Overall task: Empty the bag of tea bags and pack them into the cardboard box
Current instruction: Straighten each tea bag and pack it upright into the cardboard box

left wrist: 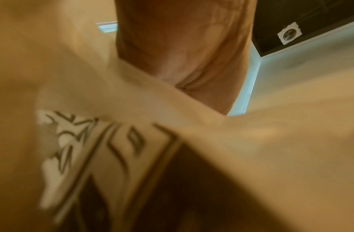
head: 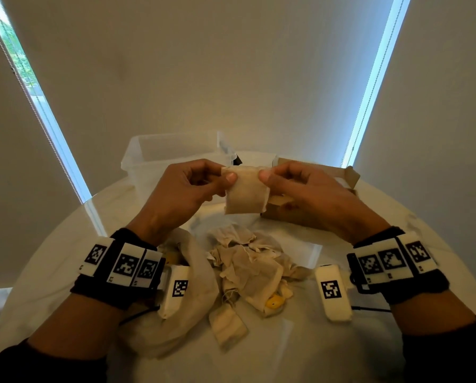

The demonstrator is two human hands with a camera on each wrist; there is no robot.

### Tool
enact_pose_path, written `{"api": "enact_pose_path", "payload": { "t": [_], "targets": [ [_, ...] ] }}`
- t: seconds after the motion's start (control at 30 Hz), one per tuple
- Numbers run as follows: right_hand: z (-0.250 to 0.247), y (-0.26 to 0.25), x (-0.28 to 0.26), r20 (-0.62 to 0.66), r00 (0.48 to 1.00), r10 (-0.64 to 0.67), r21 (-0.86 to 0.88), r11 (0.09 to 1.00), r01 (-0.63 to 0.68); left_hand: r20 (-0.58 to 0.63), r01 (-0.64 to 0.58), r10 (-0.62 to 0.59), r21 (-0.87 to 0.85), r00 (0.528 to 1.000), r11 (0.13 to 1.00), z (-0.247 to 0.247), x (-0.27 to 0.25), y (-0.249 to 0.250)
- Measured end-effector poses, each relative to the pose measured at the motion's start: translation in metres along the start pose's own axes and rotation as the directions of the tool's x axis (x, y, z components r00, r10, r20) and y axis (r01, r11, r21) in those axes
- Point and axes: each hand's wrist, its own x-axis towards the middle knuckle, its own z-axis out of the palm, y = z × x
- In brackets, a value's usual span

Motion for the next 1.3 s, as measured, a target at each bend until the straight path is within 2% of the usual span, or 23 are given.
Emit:
{"api": "enact_pose_path", "payload": {
  "t": [0.07, 0.13, 0.23, 0.33, 0.43, 0.53, 0.6, 0.63, 0.7, 0.8, 0.93, 1.13, 1.3],
  "targets": [
    [0.005, 0.006, 0.000, 0.072, 0.997, 0.026, -0.034, 0.999, -0.023, 0.026, -0.004, 0.004, 0.007, 1.000, 1.000, 0.004, 0.002, 0.003],
    [0.007, 0.013, 0.003, 0.060, 0.998, 0.011, -0.063, 0.998, -0.007, 0.046, 0.004, -0.005, 0.032, 0.999, 0.999, 0.008, 0.004, 0.007],
    [-0.009, 0.021, 0.009, -0.120, 0.993, 0.006, 0.002, 1.000, -0.006, 0.117, 0.007, -0.037, 0.248, 0.992, 0.969, 0.013, 0.008, 0.016],
    [-0.046, 0.033, 0.016, -0.362, 0.932, -0.015, 0.025, 0.999, 0.026, 0.224, -0.049, -0.089, 0.543, 0.970, 0.838, 0.026, 0.005, 0.031],
    [-0.080, 0.054, 0.020, -0.540, 0.841, -0.028, -0.091, 0.996, -0.025, 0.443, -0.206, -0.178, 0.688, 0.879, 0.696, 0.053, 0.001, 0.048],
    [-0.099, 0.067, 0.016, -0.605, 0.796, -0.023, -0.155, 0.984, -0.089, 0.562, -0.294, -0.307, 0.735, 0.768, 0.611, 0.082, 0.001, 0.053],
    [-0.104, 0.072, 0.014, -0.592, 0.806, 0.006, -0.181, 0.974, -0.140, 0.580, -0.307, -0.367, 0.753, 0.727, 0.582, 0.098, 0.006, 0.050],
    [-0.104, 0.073, 0.014, -0.569, 0.822, 0.025, -0.207, 0.963, -0.172, 0.574, -0.304, -0.386, 0.765, 0.722, 0.568, 0.103, 0.009, 0.047],
    [-0.102, 0.075, 0.016, -0.496, 0.866, 0.057, -0.279, 0.934, -0.221, 0.538, -0.282, -0.415, 0.796, 0.733, 0.535, 0.107, 0.018, 0.037],
    [-0.097, 0.074, 0.021, -0.384, 0.921, 0.068, -0.353, 0.911, -0.214, 0.468, -0.183, -0.461, 0.824, 0.754, 0.537, 0.103, 0.027, 0.026],
    [-0.098, 0.077, 0.023, -0.366, 0.926, 0.091, -0.317, 0.923, -0.216, 0.515, -0.282, -0.382, 0.806, 0.767, 0.521, 0.094, 0.022, 0.026],
    [-0.098, 0.076, 0.027, -0.319, 0.937, 0.140, -0.328, 0.912, -0.248, 0.529, -0.267, -0.334, 0.764, 0.780, 0.587, 0.081, 0.010, 0.017],
    [-0.093, 0.063, 0.032, -0.237, 0.961, 0.142, -0.573, 0.779, -0.257, 0.554, -0.283, -0.296, 0.730, 0.778, 0.622, 0.081, 0.008, 0.016]
  ]
}}
